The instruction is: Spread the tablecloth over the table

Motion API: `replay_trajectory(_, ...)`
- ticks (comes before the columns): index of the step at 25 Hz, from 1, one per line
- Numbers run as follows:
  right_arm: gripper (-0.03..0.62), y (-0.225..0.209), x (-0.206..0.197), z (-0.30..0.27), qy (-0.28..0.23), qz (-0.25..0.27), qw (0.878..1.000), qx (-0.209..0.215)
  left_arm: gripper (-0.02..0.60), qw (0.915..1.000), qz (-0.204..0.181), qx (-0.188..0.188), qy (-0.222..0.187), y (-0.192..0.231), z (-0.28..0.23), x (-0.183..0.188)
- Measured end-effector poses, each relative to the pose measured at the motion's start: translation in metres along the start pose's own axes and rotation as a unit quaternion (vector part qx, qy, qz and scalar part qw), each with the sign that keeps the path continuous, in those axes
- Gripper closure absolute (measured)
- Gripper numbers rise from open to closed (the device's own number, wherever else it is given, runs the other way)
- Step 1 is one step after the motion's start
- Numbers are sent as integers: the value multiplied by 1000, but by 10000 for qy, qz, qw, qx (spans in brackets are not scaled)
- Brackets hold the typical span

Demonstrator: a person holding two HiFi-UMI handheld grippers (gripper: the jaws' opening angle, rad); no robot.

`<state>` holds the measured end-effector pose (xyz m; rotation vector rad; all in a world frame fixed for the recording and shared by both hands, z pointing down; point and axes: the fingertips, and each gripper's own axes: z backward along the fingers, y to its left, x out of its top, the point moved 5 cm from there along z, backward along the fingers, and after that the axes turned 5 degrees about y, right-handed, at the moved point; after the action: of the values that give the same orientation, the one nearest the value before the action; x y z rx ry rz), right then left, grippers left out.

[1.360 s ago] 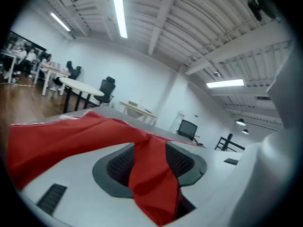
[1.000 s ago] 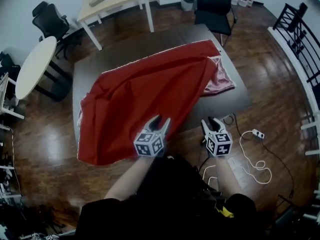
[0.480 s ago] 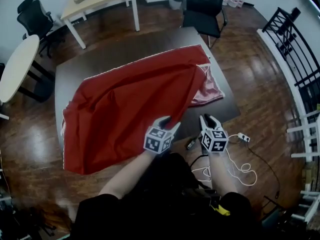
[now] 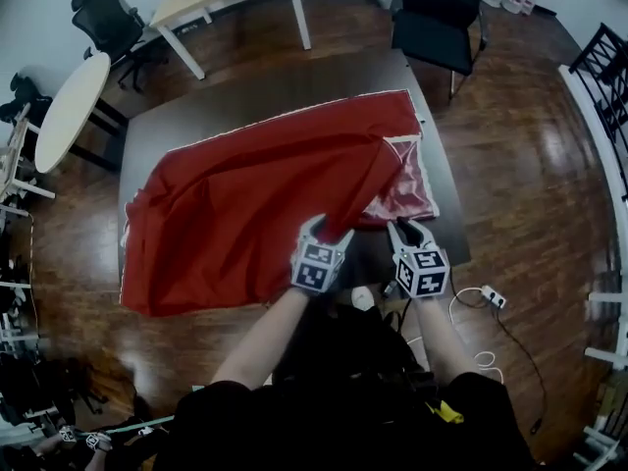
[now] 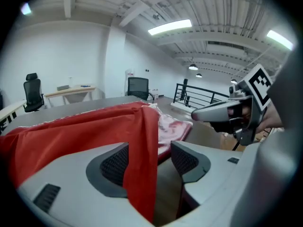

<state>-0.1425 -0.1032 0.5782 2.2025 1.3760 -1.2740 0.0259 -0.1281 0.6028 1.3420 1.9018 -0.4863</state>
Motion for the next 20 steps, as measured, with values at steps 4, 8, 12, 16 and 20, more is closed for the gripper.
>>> replay_trajectory(4, 499, -9, -5, -11, 227, 29, 9993, 301, 307, 9988, -220, 92, 436, -13, -18, -5)
replay_trajectory(8, 499, -2, -5, -19, 414, 165, 9979, 476, 424, 9975, 33, 110, 700, -3, -31, -17)
replay_trajectory(12, 499, 0, -1, -32, 444, 200, 9967, 644, 581, 9948, 784, -366, 538, 25, -29, -8)
replay_trajectory(16, 499, 6, -1, -60, 668, 28, 9952, 719, 581, 9830, 1750, -542, 156, 75, -20, 7)
replay_trajectory(20, 440, 18, -1, -95, 976, 229, 9947, 234, 581, 9856, 1637, -389, 186, 111, -19, 8)
